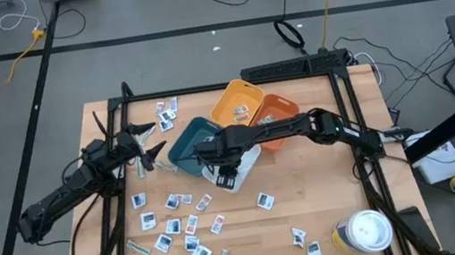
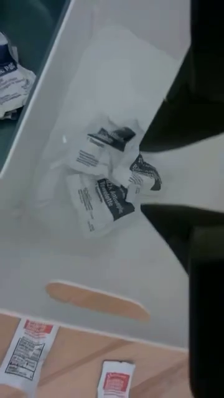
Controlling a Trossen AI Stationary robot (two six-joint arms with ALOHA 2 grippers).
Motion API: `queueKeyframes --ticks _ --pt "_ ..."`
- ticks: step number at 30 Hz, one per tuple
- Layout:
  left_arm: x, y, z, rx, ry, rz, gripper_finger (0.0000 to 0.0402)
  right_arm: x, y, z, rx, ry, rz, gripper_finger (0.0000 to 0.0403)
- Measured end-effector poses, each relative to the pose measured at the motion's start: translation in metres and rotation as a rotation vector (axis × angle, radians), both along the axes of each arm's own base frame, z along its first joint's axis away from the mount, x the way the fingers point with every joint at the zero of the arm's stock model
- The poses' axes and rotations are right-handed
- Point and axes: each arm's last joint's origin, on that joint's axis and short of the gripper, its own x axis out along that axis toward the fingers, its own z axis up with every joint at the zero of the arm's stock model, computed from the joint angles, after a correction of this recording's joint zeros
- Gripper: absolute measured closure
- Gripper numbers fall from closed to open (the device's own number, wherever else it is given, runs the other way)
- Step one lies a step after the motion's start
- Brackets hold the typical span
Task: Pick & Place First Aid Supplies
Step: Put the black towelette pack into the white bin
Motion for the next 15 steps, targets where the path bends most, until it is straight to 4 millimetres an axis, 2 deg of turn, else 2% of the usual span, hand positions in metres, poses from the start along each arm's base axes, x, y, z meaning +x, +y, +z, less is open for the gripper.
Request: queueKeyframes --ticks 4,7,15 --pt "0.0 0.0 0.0 0.0 0.0 0.0 0.0034 -0.003 0.0 0.007 0.01 -0.007 -0.039 0.0196" --pt "0.0 0.0 0.0 0.0 0.001 0.0 0.0034 -0.006 -0.001 0.021 0.025 -0.039 -0.115 0.0166" --pt "0.0 0.0 0.0 0.0 0.001 0.0 0.0034 -0.016 -0.002 0.045 0.077 -0.064 -0.358 0.0157"
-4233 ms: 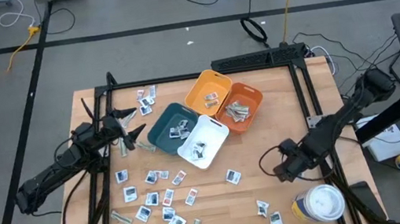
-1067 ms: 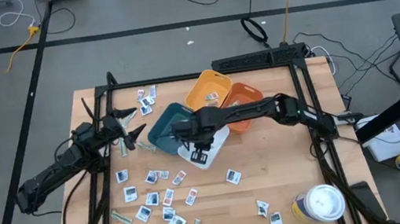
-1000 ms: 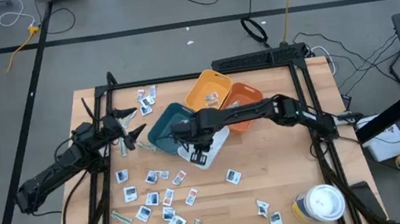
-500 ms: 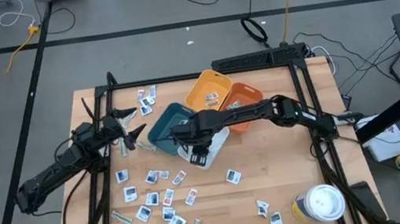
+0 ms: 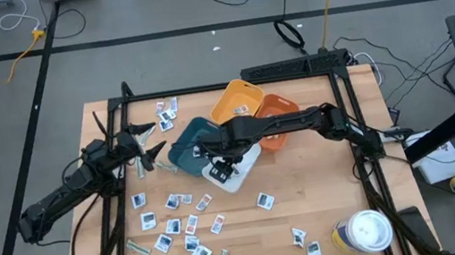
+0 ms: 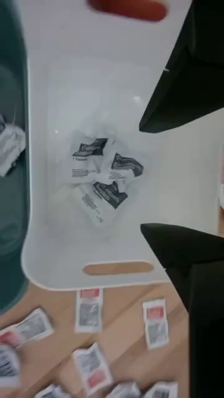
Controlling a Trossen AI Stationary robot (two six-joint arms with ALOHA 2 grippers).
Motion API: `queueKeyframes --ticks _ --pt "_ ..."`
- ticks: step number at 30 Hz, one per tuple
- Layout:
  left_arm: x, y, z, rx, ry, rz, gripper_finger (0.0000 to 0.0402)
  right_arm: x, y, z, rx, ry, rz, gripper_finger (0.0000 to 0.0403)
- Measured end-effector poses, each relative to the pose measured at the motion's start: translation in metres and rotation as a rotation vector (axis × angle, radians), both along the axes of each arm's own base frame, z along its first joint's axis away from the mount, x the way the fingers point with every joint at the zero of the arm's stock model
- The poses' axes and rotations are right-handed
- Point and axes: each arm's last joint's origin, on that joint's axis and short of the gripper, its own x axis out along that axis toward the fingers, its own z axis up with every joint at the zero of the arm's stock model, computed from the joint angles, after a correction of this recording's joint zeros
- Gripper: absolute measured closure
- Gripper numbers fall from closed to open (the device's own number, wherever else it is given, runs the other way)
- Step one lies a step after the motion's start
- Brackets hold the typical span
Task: Pick & Place First Aid Supplies
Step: Put the black towelette pack into the white bin
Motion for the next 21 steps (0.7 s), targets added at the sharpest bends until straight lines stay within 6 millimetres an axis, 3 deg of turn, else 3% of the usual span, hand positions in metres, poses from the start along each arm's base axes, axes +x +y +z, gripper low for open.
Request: queueKeyframes --ticks 7,14,21 --pt "0.0 0.0 0.0 0.0 0.0 0.0 0.0034 -0.002 0.003 0.005 0.02 -0.007 -0.082 0.016" --pt "0.0 0.0 0.0 0.0 0.0 0.0 0.0034 -0.006 0.04 -0.006 0.015 0.036 0.017 0.016" --pt "0.0 0.0 0.0 0.0 0.0 0.0 0.0034 -0.034 0.072 0.0 -0.009 0.052 0.072 0.0161"
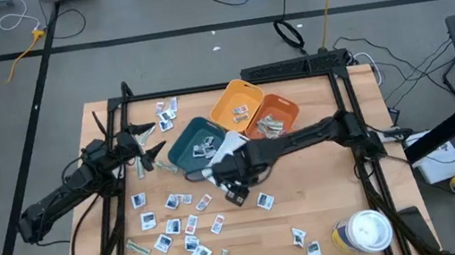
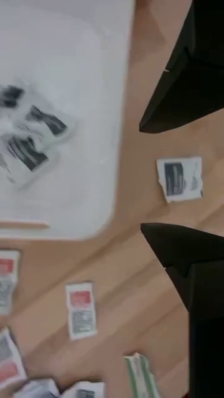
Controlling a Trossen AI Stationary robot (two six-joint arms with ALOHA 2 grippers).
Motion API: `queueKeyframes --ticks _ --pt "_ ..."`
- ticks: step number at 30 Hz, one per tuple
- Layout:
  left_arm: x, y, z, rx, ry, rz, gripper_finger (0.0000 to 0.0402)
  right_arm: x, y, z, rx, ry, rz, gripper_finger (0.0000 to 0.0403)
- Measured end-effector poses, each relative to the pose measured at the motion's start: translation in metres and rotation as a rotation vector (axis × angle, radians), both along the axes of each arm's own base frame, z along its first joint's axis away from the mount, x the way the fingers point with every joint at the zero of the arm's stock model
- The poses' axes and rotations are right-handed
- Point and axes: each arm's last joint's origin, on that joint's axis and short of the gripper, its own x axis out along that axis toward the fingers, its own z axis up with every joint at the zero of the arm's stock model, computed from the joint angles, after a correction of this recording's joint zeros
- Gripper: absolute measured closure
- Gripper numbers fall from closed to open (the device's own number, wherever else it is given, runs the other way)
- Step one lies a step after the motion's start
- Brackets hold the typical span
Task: Pick & Place First Aid Supplies
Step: Put the black towelette pack into the white bin
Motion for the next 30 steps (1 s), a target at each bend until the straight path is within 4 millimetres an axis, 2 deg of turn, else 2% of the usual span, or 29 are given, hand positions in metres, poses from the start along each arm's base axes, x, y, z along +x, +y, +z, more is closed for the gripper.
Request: queueKeyframes --ticks 7,15,19,30 --pt "0.0 0.0 0.0 0.0 0.0 0.0 0.0034 -0.037 0.021 0.004 -0.012 -0.031 0.004 0.0161" --pt "0.0 0.0 0.0 0.0 0.0 0.0 0.0034 -0.07 0.035 -0.006 0.007 -0.052 0.008 0.0161" --pt "0.0 0.0 0.0 0.0 0.001 0.0 0.0034 -0.075 0.04 -0.021 -0.012 -0.02 0.071 0.0161" --pt "0.0 0.0 0.0 0.0 0.0 0.0 0.0034 -0.087 0.047 -0.07 -0.048 0.002 0.101 0.0161"
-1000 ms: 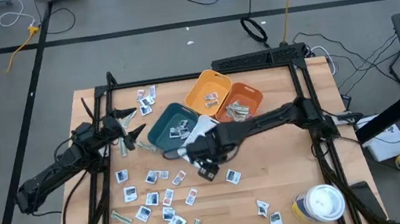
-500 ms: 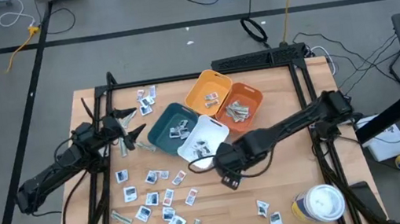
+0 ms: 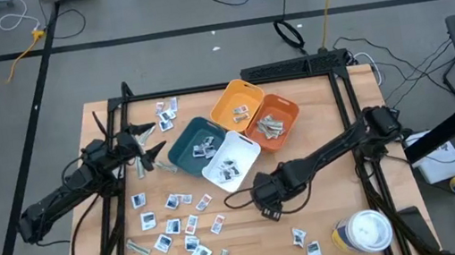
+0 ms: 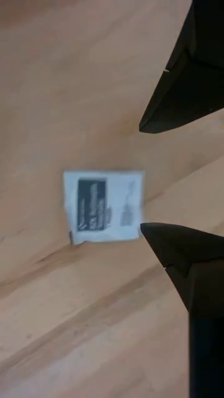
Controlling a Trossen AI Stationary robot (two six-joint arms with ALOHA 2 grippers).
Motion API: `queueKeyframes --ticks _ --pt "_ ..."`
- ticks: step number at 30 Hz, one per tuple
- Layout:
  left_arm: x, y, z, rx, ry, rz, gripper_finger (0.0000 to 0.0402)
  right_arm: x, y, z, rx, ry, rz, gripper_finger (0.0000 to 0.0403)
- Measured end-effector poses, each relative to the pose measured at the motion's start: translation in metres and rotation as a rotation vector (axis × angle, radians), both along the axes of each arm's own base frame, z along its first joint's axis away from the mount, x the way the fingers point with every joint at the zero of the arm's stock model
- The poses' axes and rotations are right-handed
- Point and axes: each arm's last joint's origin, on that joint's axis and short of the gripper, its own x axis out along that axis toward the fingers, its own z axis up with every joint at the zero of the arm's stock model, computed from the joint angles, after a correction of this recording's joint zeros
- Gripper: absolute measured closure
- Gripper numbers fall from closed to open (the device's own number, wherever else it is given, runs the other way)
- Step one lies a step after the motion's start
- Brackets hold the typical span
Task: Pick & Place First Aid Supplies
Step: Put the black towelette pack into the white bin
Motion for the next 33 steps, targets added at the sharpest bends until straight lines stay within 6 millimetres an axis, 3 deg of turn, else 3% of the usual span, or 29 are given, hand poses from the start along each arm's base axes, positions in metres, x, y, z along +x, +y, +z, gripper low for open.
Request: queueKeyframes --ticks 10,15,19,27,33 --pt "0.0 0.0 0.0 0.0 0.0 0.0 0.0034 0.01 0.006 -0.036 -0.061 0.038 0.069 0.0161" --pt "0.0 0.0 0.0 0.0 0.0 0.0 0.0034 0.012 0.007 -0.04 -0.072 0.034 0.072 0.0167" --pt "0.0 0.0 0.0 0.0 0.0 0.0 0.0034 0.013 0.007 -0.04 -0.071 0.031 0.075 0.0215" --pt "0.0 0.0 0.0 0.0 0.0 0.0 0.0034 0.017 0.009 -0.04 -0.043 -0.014 0.079 0.0383" --pt "0.0 0.0 0.0 0.0 0.0 0.0 0.0034 0.017 0.009 -0.036 -0.022 -0.026 0.071 0.0393"
